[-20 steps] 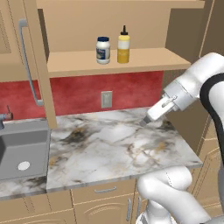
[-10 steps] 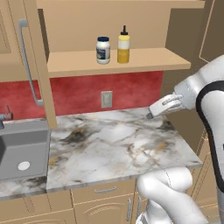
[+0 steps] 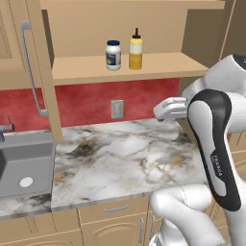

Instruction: Move the mayonnaise and mustard from the cabinet to the dining counter.

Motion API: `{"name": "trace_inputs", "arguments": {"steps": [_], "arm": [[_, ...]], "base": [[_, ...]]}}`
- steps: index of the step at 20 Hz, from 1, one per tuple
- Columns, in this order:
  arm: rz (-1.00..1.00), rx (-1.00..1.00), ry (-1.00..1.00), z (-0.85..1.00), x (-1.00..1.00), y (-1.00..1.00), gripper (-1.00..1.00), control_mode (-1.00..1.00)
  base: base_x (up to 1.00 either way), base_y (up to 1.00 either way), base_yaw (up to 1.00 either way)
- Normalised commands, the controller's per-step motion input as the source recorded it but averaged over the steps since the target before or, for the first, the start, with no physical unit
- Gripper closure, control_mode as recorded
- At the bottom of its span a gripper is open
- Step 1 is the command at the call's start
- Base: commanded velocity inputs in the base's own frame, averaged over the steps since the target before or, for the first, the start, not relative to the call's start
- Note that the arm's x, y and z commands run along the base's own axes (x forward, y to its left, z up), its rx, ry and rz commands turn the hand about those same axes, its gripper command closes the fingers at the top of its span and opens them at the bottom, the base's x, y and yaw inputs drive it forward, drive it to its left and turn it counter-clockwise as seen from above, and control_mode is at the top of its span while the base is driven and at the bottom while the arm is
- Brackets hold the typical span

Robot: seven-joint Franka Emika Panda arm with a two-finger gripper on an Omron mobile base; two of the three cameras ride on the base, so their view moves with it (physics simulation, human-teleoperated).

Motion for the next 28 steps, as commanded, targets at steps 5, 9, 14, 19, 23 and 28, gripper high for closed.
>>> {"name": "trace_inputs", "arguments": {"steps": [5,9,14,19,23,28], "arm": [[-0.16,-0.09,-0.04,0.00,0.27,0.00,-1.00,-1.00],[-0.11,-0.05,-0.02,0.00,0.26,-0.01,-1.00,-1.00],[-0.07,0.00,0.00,0.00,0.27,-0.02,-1.00,-1.00],[0.02,0.03,-0.01,0.17,0.17,-0.05,-1.00,-1.00],[0.07,0.00,-0.05,0.34,0.23,-0.03,-1.00,-1.00],[0.08,0.00,-0.17,0.28,0.31,-0.07,-1.00,-1.00]], "base": [[0.00,0.00,0.00],[0.00,0.00,0.00],[0.00,0.00,0.00],[0.00,0.00,0.00],[0.00,0.00,0.00],[0.00,0.00,0.00]]}}
